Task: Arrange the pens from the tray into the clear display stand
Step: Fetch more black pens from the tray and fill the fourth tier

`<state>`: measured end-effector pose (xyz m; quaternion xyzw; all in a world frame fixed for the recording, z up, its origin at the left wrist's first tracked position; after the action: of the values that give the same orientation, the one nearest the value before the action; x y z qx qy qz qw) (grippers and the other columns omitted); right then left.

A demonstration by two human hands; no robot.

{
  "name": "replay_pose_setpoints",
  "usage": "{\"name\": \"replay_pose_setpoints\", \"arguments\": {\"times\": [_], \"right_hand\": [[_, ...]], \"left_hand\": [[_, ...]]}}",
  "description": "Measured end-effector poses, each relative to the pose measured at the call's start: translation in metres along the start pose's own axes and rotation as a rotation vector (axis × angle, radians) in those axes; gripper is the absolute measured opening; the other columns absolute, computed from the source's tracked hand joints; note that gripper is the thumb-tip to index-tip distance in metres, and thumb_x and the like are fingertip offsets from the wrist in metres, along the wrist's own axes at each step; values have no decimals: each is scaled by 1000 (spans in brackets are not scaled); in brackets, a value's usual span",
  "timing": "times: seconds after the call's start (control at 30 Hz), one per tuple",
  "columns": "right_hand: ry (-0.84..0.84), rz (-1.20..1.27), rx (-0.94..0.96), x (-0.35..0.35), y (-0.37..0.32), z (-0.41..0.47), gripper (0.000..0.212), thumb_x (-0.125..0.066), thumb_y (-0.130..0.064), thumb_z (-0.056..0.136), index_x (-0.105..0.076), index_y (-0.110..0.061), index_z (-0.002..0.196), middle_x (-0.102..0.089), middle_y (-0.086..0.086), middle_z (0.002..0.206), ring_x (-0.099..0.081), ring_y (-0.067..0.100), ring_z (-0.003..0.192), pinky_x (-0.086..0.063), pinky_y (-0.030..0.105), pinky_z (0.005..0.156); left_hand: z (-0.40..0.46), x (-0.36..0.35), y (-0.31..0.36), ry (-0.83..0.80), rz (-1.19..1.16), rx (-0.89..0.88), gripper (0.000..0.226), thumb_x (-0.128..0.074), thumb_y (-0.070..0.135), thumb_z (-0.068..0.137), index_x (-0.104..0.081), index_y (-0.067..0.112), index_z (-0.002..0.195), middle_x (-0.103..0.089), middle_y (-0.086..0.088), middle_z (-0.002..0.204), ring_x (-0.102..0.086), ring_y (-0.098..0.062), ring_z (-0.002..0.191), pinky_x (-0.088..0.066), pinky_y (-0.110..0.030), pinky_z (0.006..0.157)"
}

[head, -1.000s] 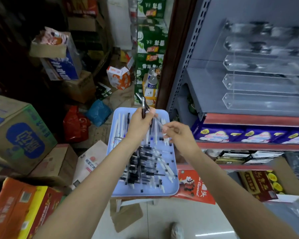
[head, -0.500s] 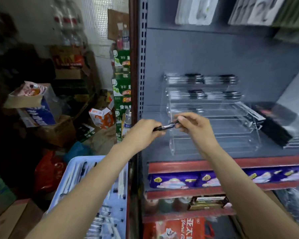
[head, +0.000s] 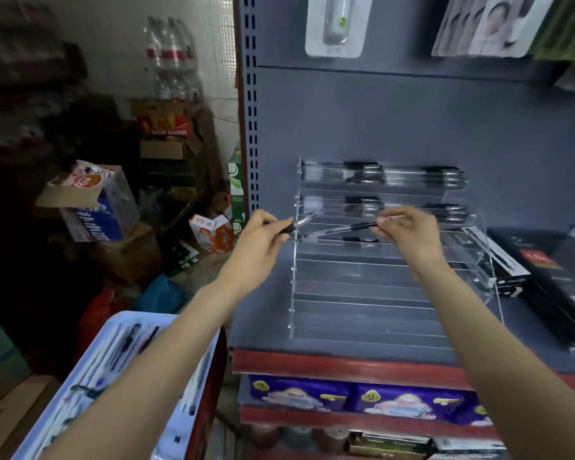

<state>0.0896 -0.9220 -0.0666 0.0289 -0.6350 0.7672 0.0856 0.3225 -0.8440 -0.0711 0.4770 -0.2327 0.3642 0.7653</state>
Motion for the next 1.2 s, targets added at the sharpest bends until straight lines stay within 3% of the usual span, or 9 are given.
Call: {"name": "replay_pose_setpoints", "arguments": {"times": [0.13, 0.3, 0.43, 0.57, 0.77, 0.83, 0.93, 1.07, 1.2], "right_hand": [[-41, -364, 112, -1, 1, 10, 4, -70, -10, 81, -68, -13, 79, -66, -2, 72, -63, 5, 67, -45, 1, 60], [-113, -622, 214, -9, 0, 13, 2, -72, -8, 79, -72, -6, 78, -65, 1, 75, -57, 10, 67, -42, 17, 69], [-169, -690, 199, -10, 1, 16, 4, -71, -7, 80, -73, -4, 79, -66, 5, 75, -57, 12, 69, -39, 6, 59], [-176, -687, 176, -9, 1, 15, 7, -67, -6, 83, -74, -4, 87, -71, 8, 86, -60, 13, 77, -42, 17, 75], [-266, -766, 144, -9, -1, 9, 22, -57, -17, 92, -73, -2, 92, -71, 14, 91, -60, 19, 77, -42, 22, 70], [-281, -753, 166, -9, -2, 8, 25, -56, -21, 93, -73, -3, 91, -71, 13, 91, -62, 23, 81, -44, 24, 71], [-199, -520, 225, -6, -10, 1, 19, -58, -20, 92, -71, -11, 102, -67, -3, 96, -61, 10, 86, -44, 18, 79], [-373, -145, 138, -13, -16, -14, 15, -61, -13, 89, -67, -12, 102, -69, 1, 86, -67, 5, 72, -52, 14, 70], [-292, -67, 159, -5, -13, -12, 11, -66, -2, 82, -70, -10, 88, -69, 4, 78, -66, 6, 67, -54, 14, 72]], "left_hand": [[4, 4, -2, 51, -38, 7, 22, -59, 14, 90, -66, 15, 111, -56, 7, 93, -53, -7, 83, -37, -2, 75], [8, 1, 2, 93, -71, 33, 15, -64, 14, 86, -69, 18, 100, -57, 11, 87, -55, -2, 80, -40, -6, 76], [9, -3, 4, 67, -90, 20, 24, -61, 4, 87, -68, 17, 106, -54, 6, 92, -53, 0, 81, -36, 4, 75], [11, -6, 11, 60, -79, 3, 25, -61, 4, 87, -68, 17, 107, -53, 7, 90, -49, 6, 79, -32, 5, 73], [15, -11, 20, 42, -67, -21, 25, -60, 6, 88, -68, 18, 107, -56, 6, 90, -50, 2, 77, -30, 5, 72], [16, -12, 21, 44, -72, -17, 24, -61, 7, 88, -68, 19, 107, -56, 6, 92, -51, -1, 79, -30, 6, 72], [17, -14, 23, 37, -93, -14, 22, -62, 8, 87, -69, 19, 105, -57, 7, 92, -53, -1, 79, -34, 3, 73], [21, -20, 35, -31, -102, -32, 18, -63, 11, 87, -69, 19, 102, -57, 12, 88, -56, -3, 82, -39, 0, 73], [21, -19, 40, 54, -23, -45, 20, -63, 17, 87, -66, 22, 107, -56, 13, 97, -52, -3, 95, -42, -22, 91]]}}
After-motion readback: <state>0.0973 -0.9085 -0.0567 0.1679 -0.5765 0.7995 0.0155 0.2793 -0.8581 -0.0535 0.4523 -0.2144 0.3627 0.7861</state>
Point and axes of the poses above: each hand's wrist, its own z-axis towards the middle knuckle, its own x-axis out of the back of the hand, y = z × x, the point moved 4 cm from there along z, towards the middle knuckle
